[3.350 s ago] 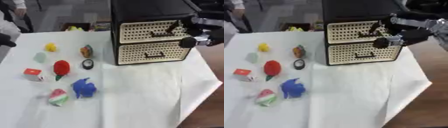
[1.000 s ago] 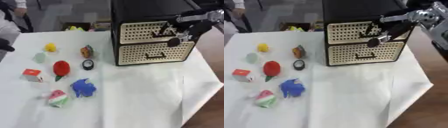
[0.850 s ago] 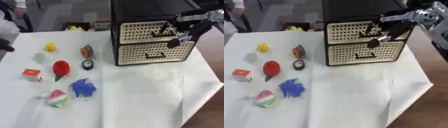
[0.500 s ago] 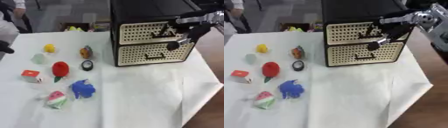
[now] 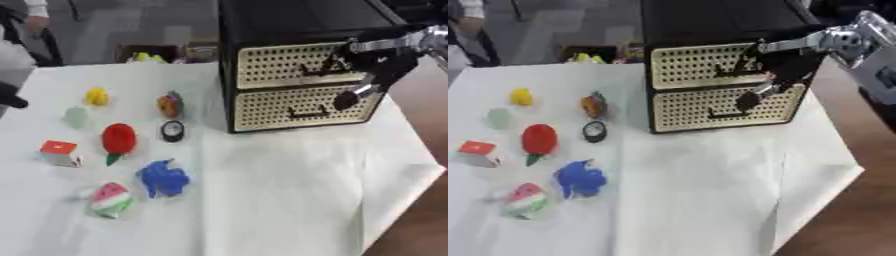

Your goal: Pick up objects from table and place into drawer.

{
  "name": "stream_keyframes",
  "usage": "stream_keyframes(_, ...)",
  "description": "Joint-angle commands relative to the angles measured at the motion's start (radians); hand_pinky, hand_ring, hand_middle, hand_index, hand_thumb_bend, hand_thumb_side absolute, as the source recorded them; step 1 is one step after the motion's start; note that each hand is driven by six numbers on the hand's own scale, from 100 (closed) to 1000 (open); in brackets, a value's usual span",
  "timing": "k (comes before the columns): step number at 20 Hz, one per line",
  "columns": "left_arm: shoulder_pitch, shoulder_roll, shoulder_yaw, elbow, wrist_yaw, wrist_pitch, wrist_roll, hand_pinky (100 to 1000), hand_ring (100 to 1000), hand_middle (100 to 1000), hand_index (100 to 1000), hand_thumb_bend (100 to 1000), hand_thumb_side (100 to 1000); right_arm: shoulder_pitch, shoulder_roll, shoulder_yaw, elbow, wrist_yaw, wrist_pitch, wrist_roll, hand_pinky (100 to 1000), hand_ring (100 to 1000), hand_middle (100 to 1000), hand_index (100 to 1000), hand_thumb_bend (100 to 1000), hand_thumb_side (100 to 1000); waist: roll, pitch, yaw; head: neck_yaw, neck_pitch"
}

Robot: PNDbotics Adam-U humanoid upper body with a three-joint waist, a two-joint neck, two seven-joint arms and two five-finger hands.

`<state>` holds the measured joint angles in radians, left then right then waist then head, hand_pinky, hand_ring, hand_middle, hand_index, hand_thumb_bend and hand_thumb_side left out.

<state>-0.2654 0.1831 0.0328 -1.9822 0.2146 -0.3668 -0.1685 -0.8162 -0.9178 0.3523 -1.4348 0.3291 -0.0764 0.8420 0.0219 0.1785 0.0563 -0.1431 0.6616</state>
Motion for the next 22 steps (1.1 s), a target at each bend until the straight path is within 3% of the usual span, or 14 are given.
stream_keyframes(1, -0.012, 0.009, -0.002, -0.018, -0.003, 0.0, -0.003, 548, 613, 613, 796, 100, 881, -0.012, -0.018, -0.003, 0.01, 0.008, -0.004, 0.013, 100, 100, 100, 845, 893, 808, -0.002, -0.011, 0.001, -0.003, -0.014)
stream_keyframes(22, -0.015, 0.007, -0.002, -0.018, -0.002, 0.002, -0.006, 548, 614, 613, 794, 100, 882, 0.03, -0.033, -0.007, -0.019, -0.003, -0.012, 0.028, 100, 100, 100, 813, 882, 776, -0.002, -0.006, -0.002, -0.004, -0.024)
